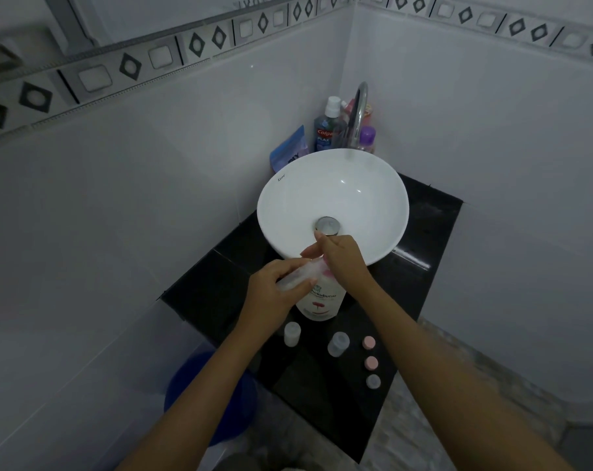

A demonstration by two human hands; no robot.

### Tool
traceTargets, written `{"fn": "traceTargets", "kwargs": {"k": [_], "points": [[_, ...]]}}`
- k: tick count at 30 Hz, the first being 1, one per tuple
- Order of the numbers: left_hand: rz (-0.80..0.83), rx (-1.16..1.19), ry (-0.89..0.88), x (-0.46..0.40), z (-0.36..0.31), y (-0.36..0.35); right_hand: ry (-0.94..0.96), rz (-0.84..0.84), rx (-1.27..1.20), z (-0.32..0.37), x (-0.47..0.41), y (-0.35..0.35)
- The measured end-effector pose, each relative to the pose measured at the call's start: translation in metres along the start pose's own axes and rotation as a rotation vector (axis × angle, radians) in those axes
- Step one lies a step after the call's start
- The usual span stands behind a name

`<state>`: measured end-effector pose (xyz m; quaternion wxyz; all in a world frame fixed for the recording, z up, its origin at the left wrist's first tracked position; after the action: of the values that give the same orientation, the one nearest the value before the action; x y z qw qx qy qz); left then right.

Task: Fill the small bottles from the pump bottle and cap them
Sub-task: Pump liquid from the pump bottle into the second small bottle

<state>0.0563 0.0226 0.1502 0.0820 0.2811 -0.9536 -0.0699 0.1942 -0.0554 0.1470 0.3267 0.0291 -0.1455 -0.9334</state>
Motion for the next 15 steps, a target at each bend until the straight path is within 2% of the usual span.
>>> {"fn": "traceTargets", "kwargs": {"k": [6,15], "points": [[-0.005,0.049,-0.043,-0.002,-0.009,0.003,0.060,0.097,0.041,0.018,-0.004,0.013],[0.013,0.070,0.011,-0.002,-0.003,0.001,-0.009,0.087,-0.033,0.014,0.002,0.007]]}}
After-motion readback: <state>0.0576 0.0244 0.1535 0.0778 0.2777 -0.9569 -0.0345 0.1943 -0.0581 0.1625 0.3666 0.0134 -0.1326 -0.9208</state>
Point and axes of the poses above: each hand's wrist, its own x-axis away from the middle knuckle, its own y-axis out of the back of the hand, z = x × y, the point moved 2 cm from there along -x, towards the middle knuckle, and after that the axes turned 8 degrees about y, right-handed, at the moved point
